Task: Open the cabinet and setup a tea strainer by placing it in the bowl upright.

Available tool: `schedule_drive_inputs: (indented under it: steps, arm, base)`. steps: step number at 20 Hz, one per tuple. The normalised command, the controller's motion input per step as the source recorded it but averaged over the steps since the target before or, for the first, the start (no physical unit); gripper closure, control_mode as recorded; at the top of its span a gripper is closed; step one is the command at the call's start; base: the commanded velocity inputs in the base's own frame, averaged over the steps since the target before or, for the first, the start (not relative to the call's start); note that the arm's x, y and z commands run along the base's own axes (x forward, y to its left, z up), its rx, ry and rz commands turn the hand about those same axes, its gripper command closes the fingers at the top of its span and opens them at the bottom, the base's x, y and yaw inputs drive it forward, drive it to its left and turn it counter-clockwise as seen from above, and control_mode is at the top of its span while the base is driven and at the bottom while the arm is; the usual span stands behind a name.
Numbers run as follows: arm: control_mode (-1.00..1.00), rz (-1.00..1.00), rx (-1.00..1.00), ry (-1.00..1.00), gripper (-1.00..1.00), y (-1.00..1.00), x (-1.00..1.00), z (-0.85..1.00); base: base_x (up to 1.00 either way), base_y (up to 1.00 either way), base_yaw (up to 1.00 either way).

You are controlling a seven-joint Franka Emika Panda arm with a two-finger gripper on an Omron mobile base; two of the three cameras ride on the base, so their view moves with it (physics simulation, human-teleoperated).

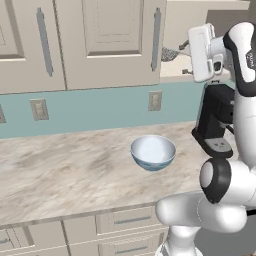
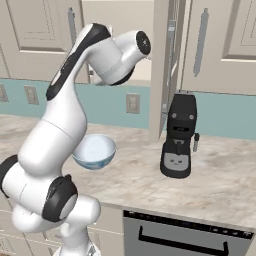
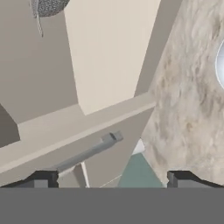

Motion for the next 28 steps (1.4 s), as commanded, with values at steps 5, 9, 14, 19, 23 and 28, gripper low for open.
schedule_drive_inputs:
  steps: [5,9,14,19,23,28]
  arm:
    - [-1.0,0.03,0.02,-0.01,-1.0,0.03,0.34,-0.11]
    - [-1.0,0.02,0.0,0.0,-1.0,0.0,0.41,-0.2]
    - [-1.0,0.0,0.01,0.02,-1.0,0.01,0.36,-0.05]
    - [-1.0,0.0,0.03,0.0,-1.0,0.1,0.36,0.0]
    - [-1.0,0.03,0.01,0.0,-1.0,0.21,0.29,0.01]
    - [-1.0,0.07,0.02,0.0,-1.0,0.31,0.1,0.0]
  base:
    - [0.0,0.0,0.0]
    - [0.0,0.0,0.0]
    - [0.0,0.0,0.0]
    - [0.0,0.0,0.0]
    - [0.0,0.0,0.0]
    - [0.0,0.0,0.0]
